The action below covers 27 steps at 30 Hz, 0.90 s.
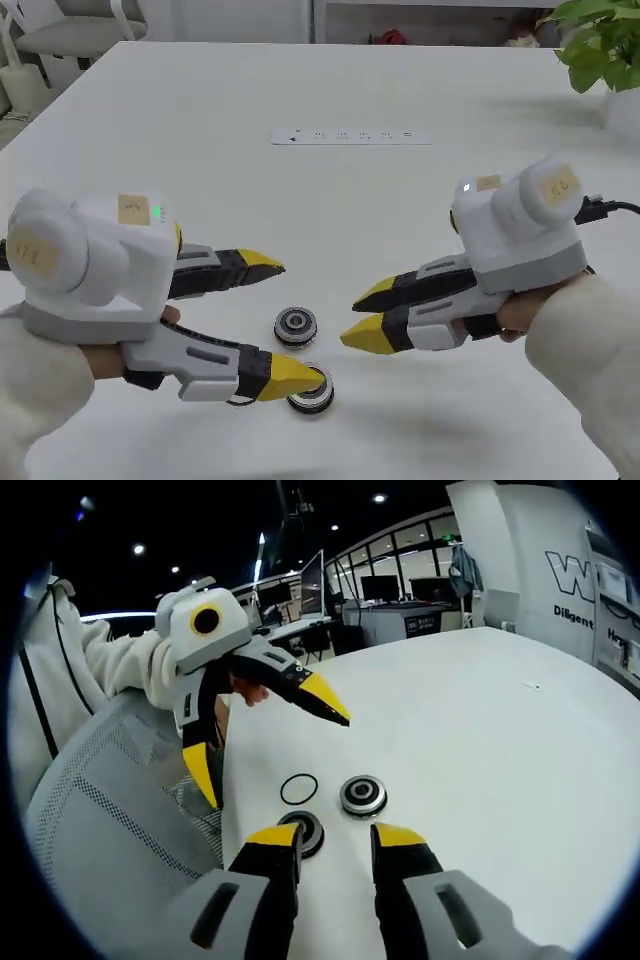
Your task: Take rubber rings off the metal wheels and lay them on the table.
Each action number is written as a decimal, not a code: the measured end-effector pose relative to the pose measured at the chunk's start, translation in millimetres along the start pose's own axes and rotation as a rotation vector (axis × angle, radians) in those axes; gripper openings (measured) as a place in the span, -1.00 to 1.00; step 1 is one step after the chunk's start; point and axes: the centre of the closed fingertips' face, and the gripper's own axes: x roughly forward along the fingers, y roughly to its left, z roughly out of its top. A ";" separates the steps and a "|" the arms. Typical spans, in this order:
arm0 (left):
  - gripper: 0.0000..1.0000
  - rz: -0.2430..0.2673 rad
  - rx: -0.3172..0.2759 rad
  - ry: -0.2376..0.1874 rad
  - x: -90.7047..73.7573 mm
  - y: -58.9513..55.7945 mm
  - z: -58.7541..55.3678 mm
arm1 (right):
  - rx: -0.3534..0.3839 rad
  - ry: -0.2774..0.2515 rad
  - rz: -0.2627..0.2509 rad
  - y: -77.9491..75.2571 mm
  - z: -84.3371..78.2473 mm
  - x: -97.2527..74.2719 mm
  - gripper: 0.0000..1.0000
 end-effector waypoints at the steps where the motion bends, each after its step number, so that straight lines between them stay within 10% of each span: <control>1: 0.32 0.006 -0.009 -0.009 0.3 0.0 -2.2 | 0.002 0.012 0.019 3.4 -3.6 2.1 -0.51; 27: -0.43 -0.038 -0.015 0.068 19.2 -16.1 -39.4 | -0.058 0.142 0.095 21.2 -37.7 31.3 -0.65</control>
